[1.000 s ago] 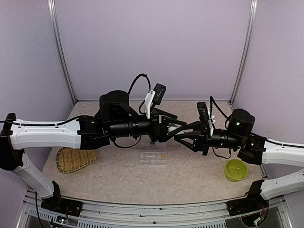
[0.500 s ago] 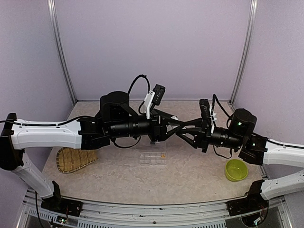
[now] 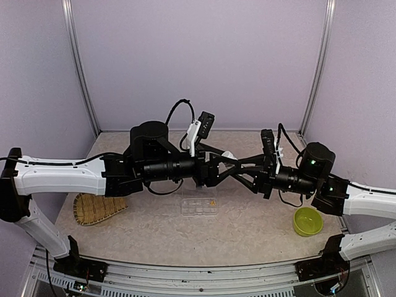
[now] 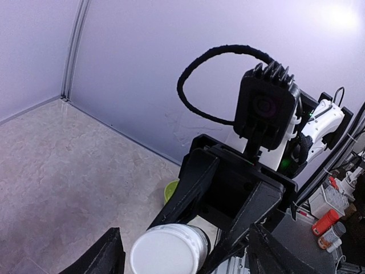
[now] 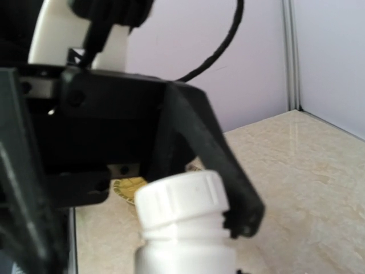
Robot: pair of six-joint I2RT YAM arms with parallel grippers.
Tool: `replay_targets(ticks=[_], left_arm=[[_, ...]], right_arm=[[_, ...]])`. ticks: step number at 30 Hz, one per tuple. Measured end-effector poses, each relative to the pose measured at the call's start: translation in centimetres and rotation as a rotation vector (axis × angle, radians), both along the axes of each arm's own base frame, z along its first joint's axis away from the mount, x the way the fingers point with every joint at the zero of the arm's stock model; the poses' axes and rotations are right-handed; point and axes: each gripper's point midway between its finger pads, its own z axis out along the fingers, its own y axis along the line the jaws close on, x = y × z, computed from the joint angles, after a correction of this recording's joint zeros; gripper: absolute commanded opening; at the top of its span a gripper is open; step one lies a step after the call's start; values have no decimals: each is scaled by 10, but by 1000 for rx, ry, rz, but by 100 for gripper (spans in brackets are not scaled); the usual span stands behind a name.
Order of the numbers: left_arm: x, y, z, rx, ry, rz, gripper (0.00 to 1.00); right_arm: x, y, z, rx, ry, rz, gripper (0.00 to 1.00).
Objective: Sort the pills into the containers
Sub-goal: Unscrew the lid of the pill bottle from the pill bottle.
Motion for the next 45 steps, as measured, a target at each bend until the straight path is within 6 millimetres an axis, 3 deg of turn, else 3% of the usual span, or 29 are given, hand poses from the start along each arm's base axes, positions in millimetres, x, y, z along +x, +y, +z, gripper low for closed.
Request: replay_targets(ticks=[18, 32, 36, 45], left_arm=[[4, 10, 10, -26, 14, 42, 71], [8, 11, 8, -23, 17, 64, 57], [8, 11, 9, -23, 18, 65, 43], [8, 11, 8, -22, 18, 67, 42]], right_arm=[[-4, 0, -1, 3, -7, 21, 16], [-4, -1, 2, 8, -11, 17, 16], [-4, -1, 2, 8, -12, 17, 16], [-4, -1, 1, 6, -16, 17, 16]])
